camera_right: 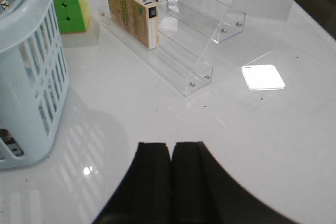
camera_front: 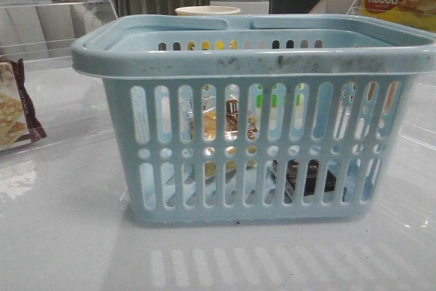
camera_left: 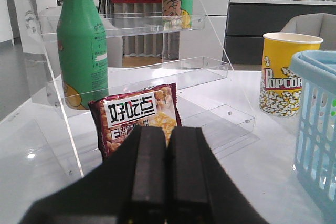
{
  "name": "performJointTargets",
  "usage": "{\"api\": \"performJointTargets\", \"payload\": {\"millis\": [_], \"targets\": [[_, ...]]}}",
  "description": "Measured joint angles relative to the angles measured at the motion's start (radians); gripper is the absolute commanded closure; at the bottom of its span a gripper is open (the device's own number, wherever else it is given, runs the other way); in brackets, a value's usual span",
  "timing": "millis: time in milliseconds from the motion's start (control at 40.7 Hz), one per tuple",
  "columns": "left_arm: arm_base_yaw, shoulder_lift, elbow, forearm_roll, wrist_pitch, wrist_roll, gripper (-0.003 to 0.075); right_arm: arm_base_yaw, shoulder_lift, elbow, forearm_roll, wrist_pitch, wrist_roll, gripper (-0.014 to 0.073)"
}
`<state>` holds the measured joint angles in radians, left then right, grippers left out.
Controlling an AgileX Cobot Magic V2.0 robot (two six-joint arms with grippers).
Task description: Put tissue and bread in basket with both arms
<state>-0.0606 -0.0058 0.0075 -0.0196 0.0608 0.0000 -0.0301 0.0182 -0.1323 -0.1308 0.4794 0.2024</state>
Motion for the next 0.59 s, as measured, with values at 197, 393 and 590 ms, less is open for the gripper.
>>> {"api": "performJointTargets", "payload": {"millis": [197, 393, 590], "targets": [[0.0, 0.0, 0.0, 0.0, 0.0, 0.0, 0.0629, -0.008, -0.029, 0.121, 0.002, -0.213, 0.0, 0.0538], [0.0, 0.0, 0.0, 0.0, 0.0, 0.0, 0.0629, -0.008, -0.029, 0.16, 0.002, -0.359, 0.0, 0.0538], [0.0, 0.0, 0.0, 0.0, 0.0, 0.0, 0.0629, -0.008, -0.029, 0.161, 0.002, -0.373, 0.0, 0.0538]]}}
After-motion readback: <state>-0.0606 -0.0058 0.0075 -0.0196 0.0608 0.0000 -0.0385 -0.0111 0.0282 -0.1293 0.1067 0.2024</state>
